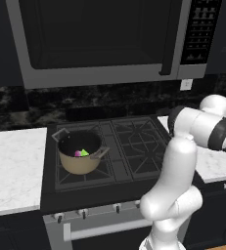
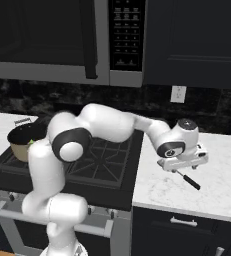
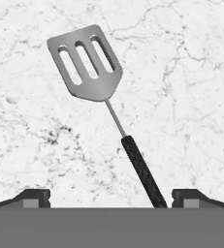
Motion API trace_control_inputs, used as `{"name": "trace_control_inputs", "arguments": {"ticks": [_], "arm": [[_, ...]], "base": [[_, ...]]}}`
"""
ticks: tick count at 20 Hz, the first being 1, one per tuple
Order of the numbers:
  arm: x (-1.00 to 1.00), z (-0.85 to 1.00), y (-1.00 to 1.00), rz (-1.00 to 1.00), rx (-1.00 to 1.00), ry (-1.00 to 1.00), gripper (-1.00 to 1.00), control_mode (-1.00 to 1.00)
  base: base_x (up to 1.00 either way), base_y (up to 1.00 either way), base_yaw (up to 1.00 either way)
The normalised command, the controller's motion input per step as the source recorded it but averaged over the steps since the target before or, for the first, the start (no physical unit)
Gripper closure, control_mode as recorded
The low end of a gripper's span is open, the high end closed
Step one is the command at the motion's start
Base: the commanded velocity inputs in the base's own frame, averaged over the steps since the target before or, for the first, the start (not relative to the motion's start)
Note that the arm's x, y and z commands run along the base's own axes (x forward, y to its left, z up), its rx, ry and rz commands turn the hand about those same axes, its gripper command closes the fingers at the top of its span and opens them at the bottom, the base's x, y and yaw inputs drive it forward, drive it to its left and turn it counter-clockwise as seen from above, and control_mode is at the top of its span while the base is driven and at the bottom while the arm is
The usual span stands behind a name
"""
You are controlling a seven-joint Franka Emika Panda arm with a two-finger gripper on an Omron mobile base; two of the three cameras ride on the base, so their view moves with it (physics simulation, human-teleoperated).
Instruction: Put the onion and lemon wedge in the pot. Retrieve the spatula and lightly stir the vegetables in the pot.
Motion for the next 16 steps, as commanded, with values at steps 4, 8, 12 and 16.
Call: {"name": "trace_control_inputs", "arguments": {"ticks": [4, 8, 12, 16], "arm": [[0.00, -0.19, -0.39, 0.04, 0.00, 0.00, -1.00, -1.00], [0.00, -0.18, -0.31, 0.08, 0.00, 0.00, -1.00, -1.00], [0.03, -0.16, -0.15, 0.14, 0.00, 0.00, -1.00, -1.00], [0.03, -0.28, -0.11, 0.16, 0.00, 0.00, -1.00, -1.00]], "base": [[0.00, 0.00, 0.00], [0.00, 0.00, 0.00], [0.00, 0.00, 0.00], [0.00, 0.00, 0.00]]}}
